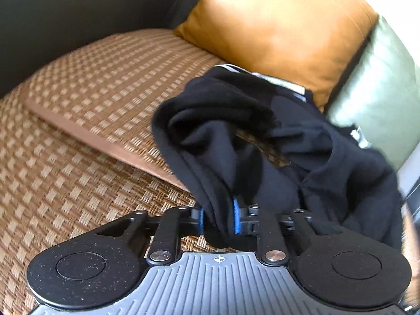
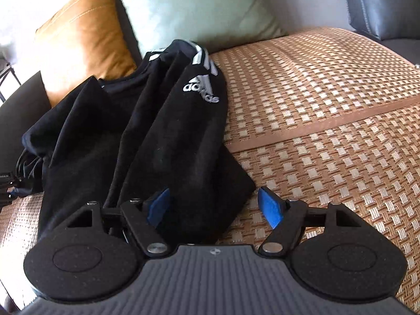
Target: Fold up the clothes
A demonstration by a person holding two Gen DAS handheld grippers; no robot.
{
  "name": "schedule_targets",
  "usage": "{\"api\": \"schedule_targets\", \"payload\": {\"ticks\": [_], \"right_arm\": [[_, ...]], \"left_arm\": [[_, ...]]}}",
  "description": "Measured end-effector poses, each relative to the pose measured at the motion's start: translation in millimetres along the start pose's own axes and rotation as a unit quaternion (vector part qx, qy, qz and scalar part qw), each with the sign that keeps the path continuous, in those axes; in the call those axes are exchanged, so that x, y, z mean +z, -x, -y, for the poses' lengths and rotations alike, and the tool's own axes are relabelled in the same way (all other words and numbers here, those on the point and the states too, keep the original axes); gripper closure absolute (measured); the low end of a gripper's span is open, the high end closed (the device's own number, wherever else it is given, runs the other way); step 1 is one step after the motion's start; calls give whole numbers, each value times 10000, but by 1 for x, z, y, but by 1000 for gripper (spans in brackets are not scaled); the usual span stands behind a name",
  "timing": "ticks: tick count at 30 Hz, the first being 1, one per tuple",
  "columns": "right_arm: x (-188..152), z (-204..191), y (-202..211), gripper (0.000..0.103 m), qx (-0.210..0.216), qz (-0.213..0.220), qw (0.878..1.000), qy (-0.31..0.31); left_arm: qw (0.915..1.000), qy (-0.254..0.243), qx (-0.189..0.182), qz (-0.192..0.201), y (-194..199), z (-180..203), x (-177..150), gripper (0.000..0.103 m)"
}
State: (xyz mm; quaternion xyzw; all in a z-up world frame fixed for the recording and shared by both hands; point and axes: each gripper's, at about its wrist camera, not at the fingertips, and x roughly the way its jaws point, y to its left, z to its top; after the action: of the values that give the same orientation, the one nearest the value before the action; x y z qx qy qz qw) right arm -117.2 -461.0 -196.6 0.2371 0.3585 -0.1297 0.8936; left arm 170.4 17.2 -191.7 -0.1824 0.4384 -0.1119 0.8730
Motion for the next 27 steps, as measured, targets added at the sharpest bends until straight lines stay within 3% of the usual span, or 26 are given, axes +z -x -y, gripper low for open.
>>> {"api": "schedule_targets", "payload": {"ticks": [1,4,5,8,12,17,22,27], "right_arm": [[-1,-1,1,30,56,-32,10000,9],[-1,-7,4,65,180,-202,9996,125],[1,-9,5,84,203,-248,9994,156],[15,-13,18,87,230,-162,9992,297],[47,-16,47,88,131,330,9980,530],[95,-10,77,89,-340,956,9919,763],[152,14,75,89,-1310,1206,9789,1000],[201,47,32,89,-2357,1108,9588,1132]], "left_arm": [[10000,24,-35,6,4,0,2,91],[9996,-286,-17,44,14,10,10,92],[9993,-354,-45,60,19,13,14,93],[9989,-371,-234,133,38,16,27,94],[9969,-489,-188,595,69,13,52,96],[9929,-528,219,1041,97,1,91,96],[9806,-785,1054,1452,101,-16,143,96],[9585,-1244,1974,1640,66,-21,185,95]]}}
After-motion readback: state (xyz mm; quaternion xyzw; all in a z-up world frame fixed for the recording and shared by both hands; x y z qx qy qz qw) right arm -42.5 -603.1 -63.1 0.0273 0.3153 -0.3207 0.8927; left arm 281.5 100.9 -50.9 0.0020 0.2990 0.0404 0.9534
